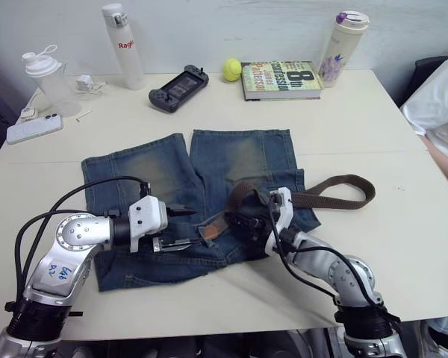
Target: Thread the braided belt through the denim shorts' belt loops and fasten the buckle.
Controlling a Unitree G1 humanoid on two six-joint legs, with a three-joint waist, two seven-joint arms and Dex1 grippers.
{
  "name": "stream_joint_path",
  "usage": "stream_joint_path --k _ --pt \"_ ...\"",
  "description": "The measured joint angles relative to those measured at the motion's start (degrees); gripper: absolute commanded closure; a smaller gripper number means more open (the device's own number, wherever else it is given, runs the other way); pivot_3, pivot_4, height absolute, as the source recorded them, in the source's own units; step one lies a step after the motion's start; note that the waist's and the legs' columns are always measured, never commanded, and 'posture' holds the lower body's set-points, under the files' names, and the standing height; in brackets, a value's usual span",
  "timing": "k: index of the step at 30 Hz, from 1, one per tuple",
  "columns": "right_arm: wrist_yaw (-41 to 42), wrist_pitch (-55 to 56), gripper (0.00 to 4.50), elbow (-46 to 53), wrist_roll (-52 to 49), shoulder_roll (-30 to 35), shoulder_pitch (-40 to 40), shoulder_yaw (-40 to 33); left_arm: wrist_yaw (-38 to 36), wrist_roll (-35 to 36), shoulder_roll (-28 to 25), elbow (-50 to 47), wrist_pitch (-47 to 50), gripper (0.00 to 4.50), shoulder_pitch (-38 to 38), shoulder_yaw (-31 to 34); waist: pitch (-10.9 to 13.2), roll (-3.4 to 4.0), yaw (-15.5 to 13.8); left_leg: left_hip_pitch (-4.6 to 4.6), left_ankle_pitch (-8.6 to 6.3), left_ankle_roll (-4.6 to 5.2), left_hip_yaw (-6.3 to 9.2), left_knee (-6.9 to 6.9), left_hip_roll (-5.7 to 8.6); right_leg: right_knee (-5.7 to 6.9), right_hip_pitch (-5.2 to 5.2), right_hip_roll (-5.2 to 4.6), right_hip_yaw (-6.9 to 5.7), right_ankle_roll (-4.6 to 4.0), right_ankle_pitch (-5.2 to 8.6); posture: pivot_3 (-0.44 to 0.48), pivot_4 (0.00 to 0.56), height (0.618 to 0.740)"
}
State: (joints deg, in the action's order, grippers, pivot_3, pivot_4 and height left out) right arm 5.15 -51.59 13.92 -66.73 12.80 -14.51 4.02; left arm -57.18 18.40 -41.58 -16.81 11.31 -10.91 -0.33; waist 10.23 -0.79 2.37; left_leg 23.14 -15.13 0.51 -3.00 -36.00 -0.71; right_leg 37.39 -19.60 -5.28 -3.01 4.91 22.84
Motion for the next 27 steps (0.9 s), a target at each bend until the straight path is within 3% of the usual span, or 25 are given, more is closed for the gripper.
stream_joint_path --k 6,10,16,17,20,27 --pt "0.28 -0.42 4.5 -3.29 4.85 -5.77 -3.14 0.22 -0.31 0.08 -0.33 1.39 0.02 1.17 0.01 0.43 -0.05 -0.08 0.96 -0.1 0.04 -0.08 -0.01 0.04 -0.06 0.08 -0.01 0.05 0.0 0.0 0.0 0.0 0.15 0.74" --pt "0.18 -0.27 4.5 -3.67 7.2 -8.56 -3.39 0.24 -2.43 0.23 -3.33 1.92 -2.43 1.17 1.39 3.48 -0.06 -0.09 1.07 -0.11 0.05 -0.19 0.0 0.08 -0.12 0.12 -0.05 0.1 0.0 -0.02 0.01 0.0 0.15 0.74" --pt "1.61 -1.95 4.5 -5.16 9.05 -9.59 -4.58 0.1 -4.81 -5.09 -6.1 9.07 -24.76 1.17 5.92 9.25 -0.11 -0.17 1.29 -0.25 -0.09 -0.01 -0.05 0.16 -0.14 0.08 -0.01 0.09 0.01 -0.04 0.02 0.0 0.15 0.74" --pt "1.94 -2.9 4.5 -6.63 8.86 -10.57 -5.56 -0.3 -5.07 -7.0 -6.55 12.21 -33.43 1.17 7.34 10.2 -0.14 -0.23 1.62 -0.35 -0.1 0.01 -0.08 0.27 -0.15 0.06 0.01 0.09 0.0 -0.06 0.03 0.0 0.15 0.74" --pt "2.03 -5.27 4.5 -9.52 7.01 -13.56 -6.98 -2.4 -5.05 -10.01 -7.23 18.78 -46.76 1.17 8.84 11.43 -0.18 -0.29 2.16 -0.58 -0.11 -0.02 -0.12 0.53 -0.17 0.05 0.03 0.07 0.0 -0.1 0.05 0.0 0.15 0.74" --pt "-1.03 -12.69 4.5 -15.01 1.07 -19.18 -9.44 -7.16 0.22 -12.63 -5.7 19.61 -59.19 1.17 10.23 11.5 -0.17 -0.28 2.65 -0.77 -0.1 -0.05 -0.31 0.86 -0.2 0.24 0.01 0.04 0.0 -0.09 0.05 0.0 0.15 0.74"
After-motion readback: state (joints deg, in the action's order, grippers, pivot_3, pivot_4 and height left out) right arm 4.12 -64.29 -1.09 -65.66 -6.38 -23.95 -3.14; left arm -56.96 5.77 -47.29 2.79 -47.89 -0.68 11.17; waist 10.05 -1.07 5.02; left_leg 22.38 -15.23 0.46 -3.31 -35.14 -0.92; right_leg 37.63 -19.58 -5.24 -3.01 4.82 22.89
